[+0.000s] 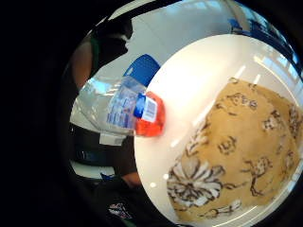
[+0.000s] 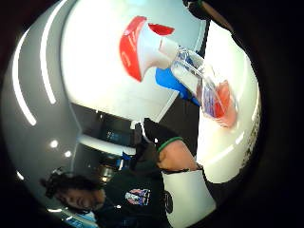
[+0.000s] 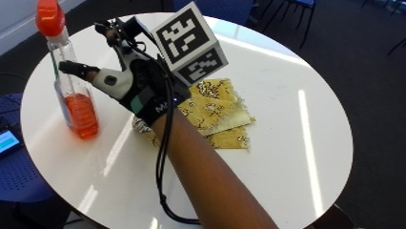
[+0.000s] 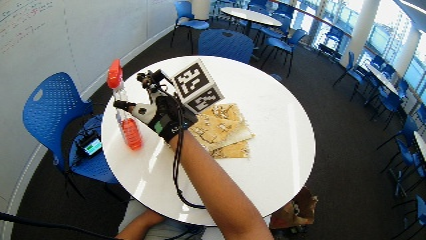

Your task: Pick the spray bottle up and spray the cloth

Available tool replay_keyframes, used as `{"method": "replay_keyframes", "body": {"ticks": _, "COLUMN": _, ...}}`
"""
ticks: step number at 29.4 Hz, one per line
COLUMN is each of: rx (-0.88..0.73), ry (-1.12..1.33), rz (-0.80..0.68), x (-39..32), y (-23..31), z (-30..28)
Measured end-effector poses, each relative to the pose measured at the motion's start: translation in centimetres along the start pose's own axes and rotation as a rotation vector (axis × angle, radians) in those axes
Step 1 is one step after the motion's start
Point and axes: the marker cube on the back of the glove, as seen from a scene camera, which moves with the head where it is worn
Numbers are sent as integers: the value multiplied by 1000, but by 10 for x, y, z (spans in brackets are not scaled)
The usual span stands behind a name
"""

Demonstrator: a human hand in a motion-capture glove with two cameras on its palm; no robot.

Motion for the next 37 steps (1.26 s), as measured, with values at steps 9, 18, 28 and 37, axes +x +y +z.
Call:
{"method": "replay_keyframes", "body": {"ticks": 9, "rx": -115, "ry": 479, "rz": -193, "x": -27, "y": 77, "z": -18}}
{"method": "replay_keyframes", "body": {"ticks": 18, "rx": -340, "ry": 596, "rz": -280, "x": -35, "y": 121, "z": -15}}
{"method": "replay_keyframes", "body": {"ticks": 28, "rx": -370, "ry": 666, "rz": -345, "x": -49, "y": 155, "z": -17}}
{"method": "replay_keyframes", "body": {"ticks": 37, "rx": -389, "ry": 675, "rz": -329, "x": -45, "y": 158, "z": -12}}
